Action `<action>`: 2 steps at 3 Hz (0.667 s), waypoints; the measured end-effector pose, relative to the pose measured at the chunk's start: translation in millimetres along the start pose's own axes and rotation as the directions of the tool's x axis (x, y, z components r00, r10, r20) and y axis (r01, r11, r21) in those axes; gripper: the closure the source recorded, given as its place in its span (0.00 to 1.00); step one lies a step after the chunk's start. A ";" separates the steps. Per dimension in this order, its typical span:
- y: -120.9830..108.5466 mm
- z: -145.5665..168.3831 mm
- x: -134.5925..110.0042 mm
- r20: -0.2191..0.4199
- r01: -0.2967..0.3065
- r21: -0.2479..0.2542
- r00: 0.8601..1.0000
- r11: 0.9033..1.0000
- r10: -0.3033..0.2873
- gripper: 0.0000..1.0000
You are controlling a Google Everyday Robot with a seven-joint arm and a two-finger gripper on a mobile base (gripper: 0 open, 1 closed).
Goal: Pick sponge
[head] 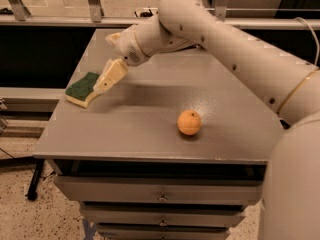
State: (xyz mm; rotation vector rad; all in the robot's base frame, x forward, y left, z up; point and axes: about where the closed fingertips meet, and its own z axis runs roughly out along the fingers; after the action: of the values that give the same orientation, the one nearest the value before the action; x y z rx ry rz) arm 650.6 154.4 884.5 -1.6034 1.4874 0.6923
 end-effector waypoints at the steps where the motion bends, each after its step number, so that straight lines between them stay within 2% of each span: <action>1: -0.9 27.7 2.2 0.018 -0.017 -0.044 1.000 0.999 0.018 0.00; 2: 5.0 38.6 12.8 0.012 -0.043 -0.069 0.999 0.997 0.044 0.00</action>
Offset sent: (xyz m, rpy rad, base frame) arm -0.0013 0.0233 -0.0536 -0.0032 0.1203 0.0349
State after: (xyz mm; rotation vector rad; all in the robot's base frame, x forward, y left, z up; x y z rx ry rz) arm 652.8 180.6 853.1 -1.6190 1.5066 0.7850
